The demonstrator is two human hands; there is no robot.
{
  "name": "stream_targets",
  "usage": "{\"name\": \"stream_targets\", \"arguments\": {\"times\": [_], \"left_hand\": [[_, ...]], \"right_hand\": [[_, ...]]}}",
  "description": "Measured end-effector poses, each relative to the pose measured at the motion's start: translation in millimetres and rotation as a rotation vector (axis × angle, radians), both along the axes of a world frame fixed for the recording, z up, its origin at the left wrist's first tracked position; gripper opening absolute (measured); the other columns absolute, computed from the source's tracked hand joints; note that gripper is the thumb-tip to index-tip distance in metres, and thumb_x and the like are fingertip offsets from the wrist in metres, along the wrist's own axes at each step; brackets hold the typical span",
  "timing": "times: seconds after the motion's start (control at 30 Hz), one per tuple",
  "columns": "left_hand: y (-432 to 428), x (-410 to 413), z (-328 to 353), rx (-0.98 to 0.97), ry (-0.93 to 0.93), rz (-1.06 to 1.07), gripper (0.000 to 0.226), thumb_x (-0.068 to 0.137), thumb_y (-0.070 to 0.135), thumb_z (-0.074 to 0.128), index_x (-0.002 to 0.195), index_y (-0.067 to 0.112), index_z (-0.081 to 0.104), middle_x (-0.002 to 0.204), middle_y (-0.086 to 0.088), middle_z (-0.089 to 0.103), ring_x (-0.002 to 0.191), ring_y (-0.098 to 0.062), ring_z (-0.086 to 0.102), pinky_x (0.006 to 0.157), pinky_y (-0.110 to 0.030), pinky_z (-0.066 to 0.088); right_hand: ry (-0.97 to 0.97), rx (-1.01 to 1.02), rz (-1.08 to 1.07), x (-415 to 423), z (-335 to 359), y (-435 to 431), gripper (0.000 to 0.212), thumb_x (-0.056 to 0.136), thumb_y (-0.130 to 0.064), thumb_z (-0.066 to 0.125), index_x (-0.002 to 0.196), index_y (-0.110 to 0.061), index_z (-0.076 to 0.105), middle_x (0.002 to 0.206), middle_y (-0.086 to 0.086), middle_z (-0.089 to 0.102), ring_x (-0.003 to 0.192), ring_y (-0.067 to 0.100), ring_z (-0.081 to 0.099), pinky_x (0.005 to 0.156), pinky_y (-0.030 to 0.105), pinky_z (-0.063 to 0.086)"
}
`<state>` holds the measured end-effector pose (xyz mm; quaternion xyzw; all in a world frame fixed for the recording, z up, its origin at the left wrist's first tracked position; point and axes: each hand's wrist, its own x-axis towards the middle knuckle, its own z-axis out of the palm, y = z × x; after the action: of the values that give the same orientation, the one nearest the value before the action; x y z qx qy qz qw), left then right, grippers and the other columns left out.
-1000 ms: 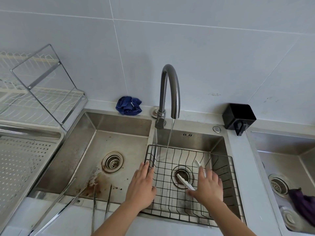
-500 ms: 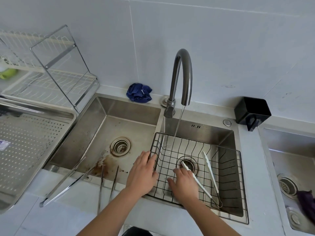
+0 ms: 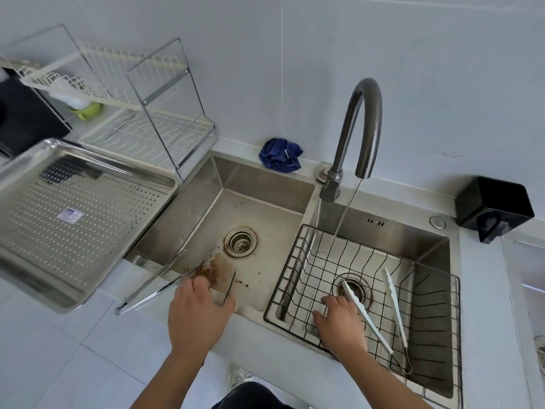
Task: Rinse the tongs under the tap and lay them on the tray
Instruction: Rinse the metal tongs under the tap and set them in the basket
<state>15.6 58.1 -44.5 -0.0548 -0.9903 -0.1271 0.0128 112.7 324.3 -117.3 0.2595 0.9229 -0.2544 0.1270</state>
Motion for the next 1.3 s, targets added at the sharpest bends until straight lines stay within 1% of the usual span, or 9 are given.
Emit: {"name": "stream_targets", "arguments": {"times": [0.1, 0.2, 0.37, 0.77, 0.9, 1.03, 1.17, 1.23, 1.3], "left_hand": [[-8, 8, -10, -0.009, -0.160, 0.102, 0.083, 0.069, 0.072, 0.072, 0.121, 0.008, 0.056, 0.111, -0.012, 0.060, 0.099, -0.028, 0.057, 0.078, -0.040, 0.054], [-8, 12, -19, 0.094, -0.249, 0.119, 0.085, 0.077, 0.066, 0.070, 0.138, 0.012, 0.046, 0.126, -0.011, 0.056, 0.112, -0.026, 0.053, 0.088, -0.038, 0.052], [-4, 11, -25, 0.115, -0.219, 0.081, 0.058, 0.087, 0.037, 0.072, 0.135, 0.012, 0.051, 0.124, -0.009, 0.058, 0.110, -0.024, 0.054, 0.092, -0.036, 0.051], [6, -5, -19, 0.199, -0.199, 0.119, 0.065, 0.082, 0.034, 0.078, 0.137, 0.012, 0.052, 0.126, -0.013, 0.058, 0.113, -0.027, 0.054, 0.088, -0.040, 0.052], [21, -13, -10, 0.304, -0.222, 0.111, 0.065, 0.080, 0.028, 0.077, 0.139, 0.014, 0.053, 0.129, -0.011, 0.057, 0.115, -0.028, 0.054, 0.091, -0.044, 0.053], [46, -16, 4, 0.515, -0.275, 0.126, 0.062, 0.080, 0.024, 0.080, 0.137, 0.021, 0.054, 0.123, -0.001, 0.056, 0.108, -0.017, 0.055, 0.091, -0.038, 0.051], [71, -11, 14, 0.590, -0.243, 0.072, 0.065, 0.078, 0.027, 0.082, 0.135, 0.028, 0.052, 0.118, 0.007, 0.053, 0.101, -0.008, 0.052, 0.083, -0.026, 0.044], [82, -8, 18, 0.538, -0.179, -0.031, 0.068, 0.078, 0.028, 0.082, 0.138, 0.029, 0.050, 0.122, 0.006, 0.051, 0.099, -0.006, 0.054, 0.085, -0.026, 0.047], [93, -4, 22, 0.516, -0.110, -0.156, 0.071, 0.077, 0.025, 0.083, 0.139, 0.027, 0.049, 0.122, 0.006, 0.049, 0.092, -0.002, 0.057, 0.081, -0.022, 0.045]], "right_hand": [[0.007, -0.012, -0.004, 1, -1, 1, 0.044, 0.101, -0.041, 0.055, 0.141, -0.023, 0.055, 0.136, -0.001, 0.058, 0.136, 0.023, 0.042, 0.109, 0.035, 0.041], [0.008, -0.022, -0.008, 0, -1, 1, 0.044, 0.101, -0.039, 0.055, 0.142, -0.022, 0.055, 0.136, -0.001, 0.058, 0.134, 0.024, 0.042, 0.107, 0.034, 0.041], [0.025, -0.034, -0.019, 1, -2, 2, 0.044, 0.100, -0.037, 0.057, 0.141, -0.021, 0.057, 0.133, -0.001, 0.059, 0.132, 0.023, 0.045, 0.108, 0.033, 0.040], [0.020, -0.054, -0.043, 1, 1, 2, 0.045, 0.099, -0.035, 0.057, 0.142, -0.020, 0.055, 0.136, 0.000, 0.058, 0.135, 0.023, 0.043, 0.109, 0.034, 0.041], [0.009, -0.053, -0.045, 1, 1, 2, 0.045, 0.099, -0.034, 0.057, 0.142, -0.019, 0.056, 0.136, 0.001, 0.058, 0.133, 0.024, 0.043, 0.108, 0.034, 0.041], [-0.001, -0.065, -0.058, 1, 0, 2, 0.045, 0.098, -0.037, 0.057, 0.141, -0.020, 0.056, 0.136, 0.000, 0.058, 0.135, 0.023, 0.043, 0.110, 0.035, 0.040], [0.051, -0.187, -0.158, -4, 10, 4, 0.045, 0.098, -0.037, 0.061, 0.139, -0.020, 0.059, 0.137, -0.001, 0.059, 0.136, 0.021, 0.045, 0.110, 0.037, 0.042], [0.146, -0.321, -0.259, -12, 25, 6, 0.041, 0.098, -0.039, 0.063, 0.134, -0.018, 0.063, 0.128, -0.002, 0.065, 0.124, 0.018, 0.056, 0.102, 0.037, 0.049], [0.230, -0.594, -0.369, -25, 50, 6, 0.039, 0.099, -0.042, 0.063, 0.129, -0.018, 0.066, 0.114, -0.004, 0.071, 0.104, 0.014, 0.066, 0.087, 0.033, 0.054]]}}
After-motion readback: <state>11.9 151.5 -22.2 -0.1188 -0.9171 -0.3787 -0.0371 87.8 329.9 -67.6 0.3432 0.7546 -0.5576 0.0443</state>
